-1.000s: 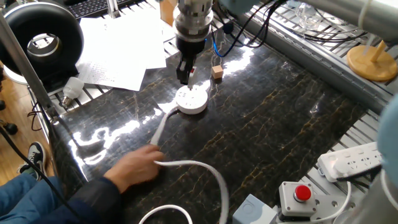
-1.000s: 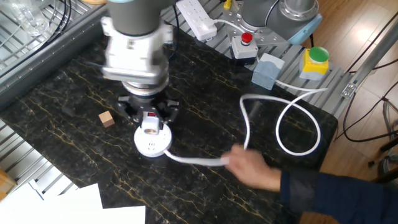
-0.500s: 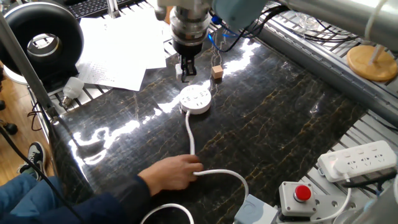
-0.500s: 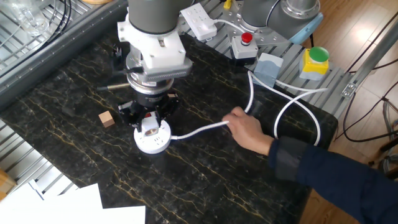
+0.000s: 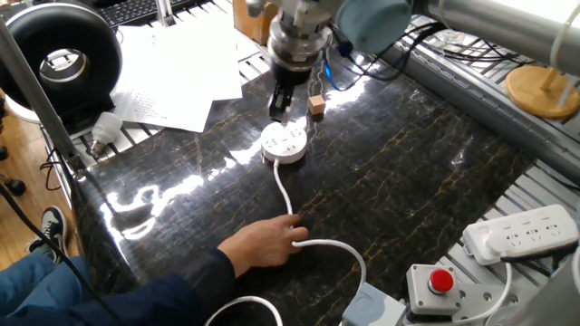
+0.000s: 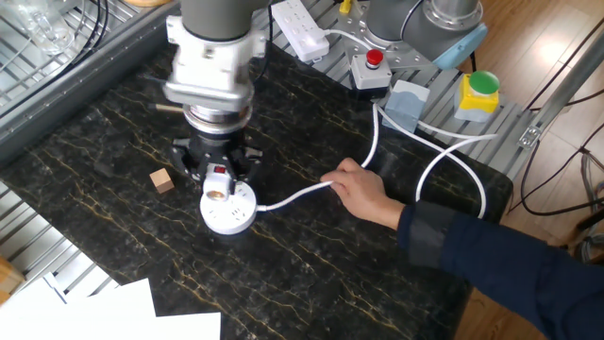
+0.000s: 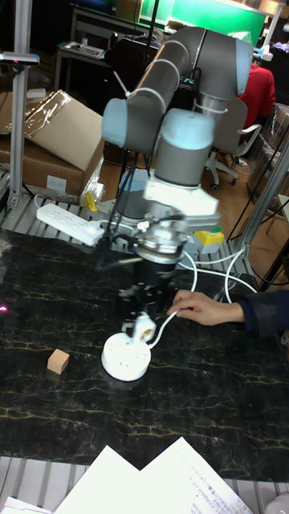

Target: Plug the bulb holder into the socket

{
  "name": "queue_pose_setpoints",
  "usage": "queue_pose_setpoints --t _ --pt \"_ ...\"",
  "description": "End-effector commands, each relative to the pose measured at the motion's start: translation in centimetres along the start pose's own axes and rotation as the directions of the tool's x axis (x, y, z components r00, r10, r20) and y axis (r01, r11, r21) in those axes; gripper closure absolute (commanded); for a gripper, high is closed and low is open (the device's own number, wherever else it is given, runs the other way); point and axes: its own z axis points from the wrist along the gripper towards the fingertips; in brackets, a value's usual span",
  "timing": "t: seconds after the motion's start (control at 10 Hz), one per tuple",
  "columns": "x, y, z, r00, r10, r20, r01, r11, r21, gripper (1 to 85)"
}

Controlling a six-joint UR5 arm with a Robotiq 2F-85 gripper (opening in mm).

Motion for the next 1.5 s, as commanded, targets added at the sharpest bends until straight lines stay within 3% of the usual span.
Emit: queue_pose_setpoints --t 0.0,0.1,0.3,0.6,1.4 --pt "2.0 -1.0 -0.1 0.953 0.301 -0.041 -0.302 0.953 -0.021 84.3" --pt "2.4 0.4 -0.4 0.922 0.379 -0.078 -0.384 0.922 -0.060 84.3" --pt "2.3 1.4 -0.2 0.897 0.433 -0.089 -0.440 0.895 -0.073 84.3" --pt "2.4 1.8 0.3 0.869 0.486 -0.093 -0.492 0.869 -0.053 84.3" --pt "1.6 1.4 1.2 0.852 0.518 -0.073 -0.522 0.851 -0.054 84.3"
